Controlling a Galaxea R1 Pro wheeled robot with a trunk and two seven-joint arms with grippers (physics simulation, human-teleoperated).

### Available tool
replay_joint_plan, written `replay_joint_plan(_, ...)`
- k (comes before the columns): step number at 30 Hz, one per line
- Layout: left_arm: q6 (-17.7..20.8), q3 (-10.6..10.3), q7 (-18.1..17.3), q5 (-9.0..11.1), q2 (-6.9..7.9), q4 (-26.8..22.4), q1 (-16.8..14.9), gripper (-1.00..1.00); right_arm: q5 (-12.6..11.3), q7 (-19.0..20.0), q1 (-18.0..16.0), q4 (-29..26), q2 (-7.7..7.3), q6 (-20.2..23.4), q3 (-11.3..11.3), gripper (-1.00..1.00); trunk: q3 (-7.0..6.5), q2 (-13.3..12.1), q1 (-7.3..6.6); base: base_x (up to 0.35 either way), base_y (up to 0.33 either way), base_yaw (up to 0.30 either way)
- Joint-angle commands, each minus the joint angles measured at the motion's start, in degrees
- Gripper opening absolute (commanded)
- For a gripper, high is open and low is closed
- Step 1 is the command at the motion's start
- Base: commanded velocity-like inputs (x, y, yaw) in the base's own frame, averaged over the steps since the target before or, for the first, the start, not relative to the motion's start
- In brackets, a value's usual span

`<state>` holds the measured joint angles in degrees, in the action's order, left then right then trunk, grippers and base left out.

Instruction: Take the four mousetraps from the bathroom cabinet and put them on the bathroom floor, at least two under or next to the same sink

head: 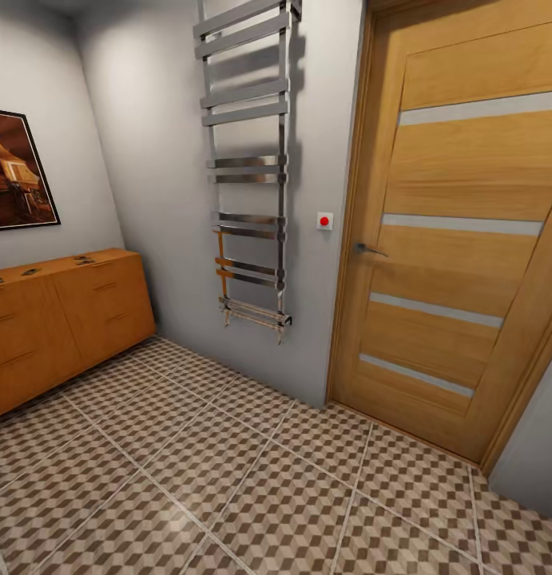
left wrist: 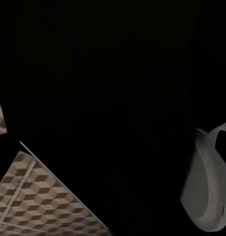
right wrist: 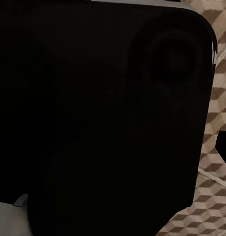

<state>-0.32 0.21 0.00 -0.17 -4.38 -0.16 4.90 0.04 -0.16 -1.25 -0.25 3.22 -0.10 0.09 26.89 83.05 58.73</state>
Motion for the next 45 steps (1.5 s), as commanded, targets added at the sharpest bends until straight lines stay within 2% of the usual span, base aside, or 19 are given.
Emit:
replay_joint_plan(1,-0.03,0.03,0.0,-0.01,-0.04,-0.02,0.33,1.0,-0.01,-0.02,-0.03,-0.01,0.01,-0.01,0.0,1.0,0.04,0.03,0.0,0.0,0.0,0.0)
replay_joint_plan(23,-0.08,0.08,-0.11,0.07,-0.18,-0.02,0.46,1.0,-0.04,-0.02,-0.07,0.04,0.06,0.01,-0.05,1.0,0.04,0.03,0.0,0.0,0.0,0.0)
replay_joint_plan(27,-0.11,0.09,-0.21,0.08,-0.66,-0.02,0.46,1.0,0.01,-0.02,-0.07,-0.05,0.1,-0.17,-0.05,1.0,0.04,0.03,0.0,0.0,0.0,0.0)
replay_joint_plan(38,0.03,0.02,0.02,0.02,-1.3,-1.46,0.46,1.0,0.05,0.09,-0.09,-3.14,-0.2,-3.4,0.17,1.0,0.04,0.03,0.0,0.0,0.0,0.0)
replay_joint_plan(39,0.15,0.05,0.11,-0.02,-1.15,-4.53,0.46,1.0,0.05,0.26,-0.11,-8.35,-0.47,-4.39,0.17,1.0,0.04,0.03,0.0,0.0,0.0,0.0)
replay_joint_plan(42,0.31,0.12,0.22,-0.06,-0.72,-8.27,0.46,1.0,0.11,0.39,-0.18,-11.43,-0.78,-4.44,0.17,1.0,0.04,0.03,0.0,0.0,0.0,0.0)
replay_joint_plan(45,0.52,0.22,0.42,-0.08,0.54,-14.4,0.46,1.0,0.22,0.25,-0.59,-15.81,-1.02,-4.46,0.17,1.0,0.04,0.03,0.0,0.0,0.0,0.0)
